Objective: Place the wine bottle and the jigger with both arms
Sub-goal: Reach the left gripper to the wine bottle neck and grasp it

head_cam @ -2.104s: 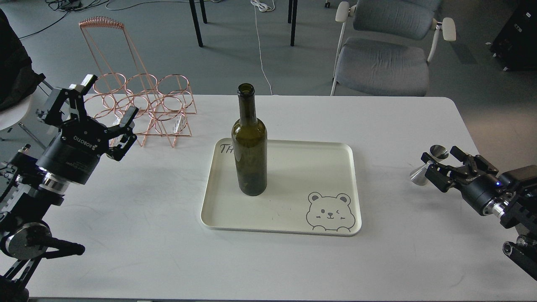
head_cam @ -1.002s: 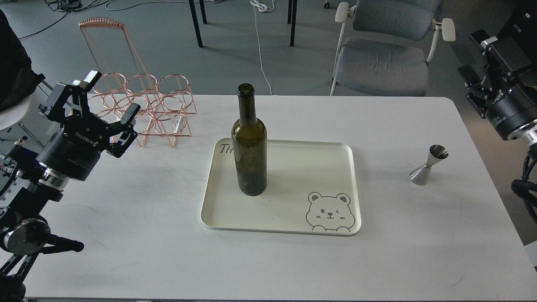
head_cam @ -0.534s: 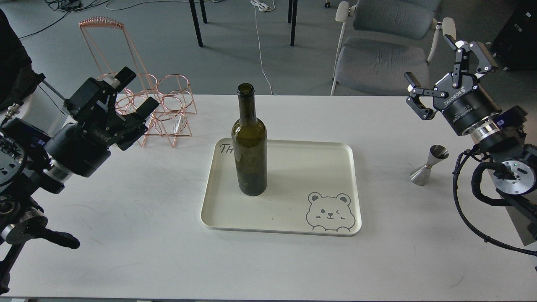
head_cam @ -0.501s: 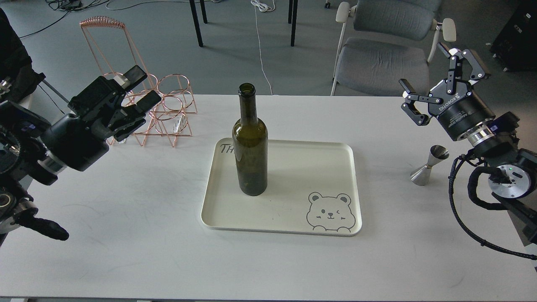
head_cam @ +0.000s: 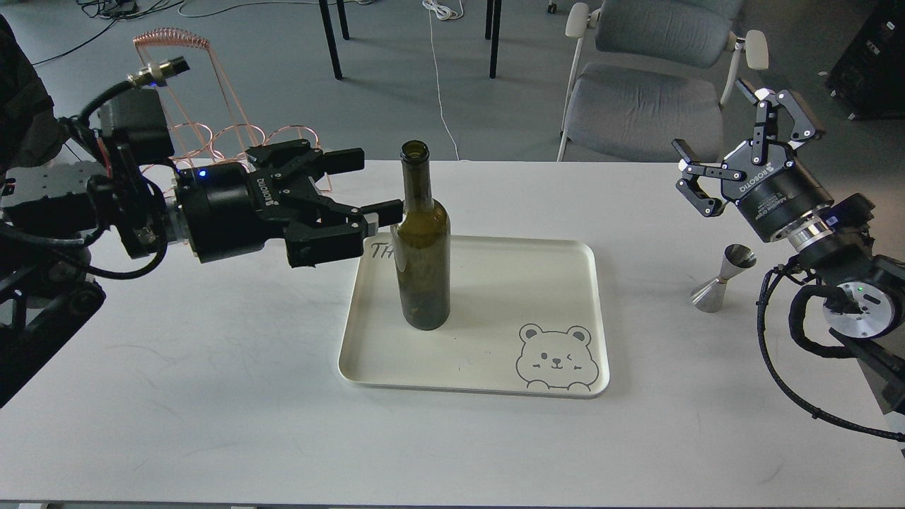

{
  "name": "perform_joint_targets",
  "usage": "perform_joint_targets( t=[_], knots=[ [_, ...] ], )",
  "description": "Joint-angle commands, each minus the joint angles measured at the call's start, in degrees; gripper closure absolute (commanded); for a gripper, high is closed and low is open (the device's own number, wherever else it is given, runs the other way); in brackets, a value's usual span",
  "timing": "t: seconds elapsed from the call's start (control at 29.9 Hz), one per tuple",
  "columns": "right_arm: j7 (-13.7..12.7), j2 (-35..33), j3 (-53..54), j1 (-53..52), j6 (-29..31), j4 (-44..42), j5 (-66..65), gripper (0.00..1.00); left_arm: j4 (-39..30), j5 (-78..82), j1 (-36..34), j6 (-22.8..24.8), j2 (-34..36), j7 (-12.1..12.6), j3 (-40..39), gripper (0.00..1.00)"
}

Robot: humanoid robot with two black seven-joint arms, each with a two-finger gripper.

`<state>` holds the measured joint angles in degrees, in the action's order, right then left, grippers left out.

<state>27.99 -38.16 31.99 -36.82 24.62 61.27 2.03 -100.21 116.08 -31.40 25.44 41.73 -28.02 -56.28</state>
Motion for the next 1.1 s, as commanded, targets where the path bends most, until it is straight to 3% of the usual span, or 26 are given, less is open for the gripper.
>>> perform_joint_targets(
  t=[0.0, 0.2, 0.87, 0.97, 1.07],
  knots=[
    [0.0, -0.4, 0.0, 0.1, 0.0, 0.2, 0.0, 0.01, 2.1, 4.7, -6.6, -3.0, -0.7, 0.0, 8.0, 0.01],
    [0.0, -0.7, 0.1, 0.8, 0.0, 0.4, 0.0, 0.01, 7.7, 8.0, -8.0, -4.4, -3.3, 0.0, 8.9, 0.01],
    [0.0, -1.0, 0.3, 0.9, -0.2, 0.5, 0.0, 0.01, 14.9, 7.6, -8.7, -4.9, -11.0, 0.0, 9.2, 0.03],
    [0.0, -1.0, 0.3, 1.0, -0.2, 0.5, 0.0, 0.01, 15.2, 7.8, -8.7, -5.2, -12.0, 0.0, 9.2, 0.08],
    [0.0, -1.0, 0.3, 1.1, -0.2, 0.5, 0.0, 0.01, 15.5, 7.8, -8.7, -5.8, -12.5, 0.0, 9.2, 0.23]
  ],
)
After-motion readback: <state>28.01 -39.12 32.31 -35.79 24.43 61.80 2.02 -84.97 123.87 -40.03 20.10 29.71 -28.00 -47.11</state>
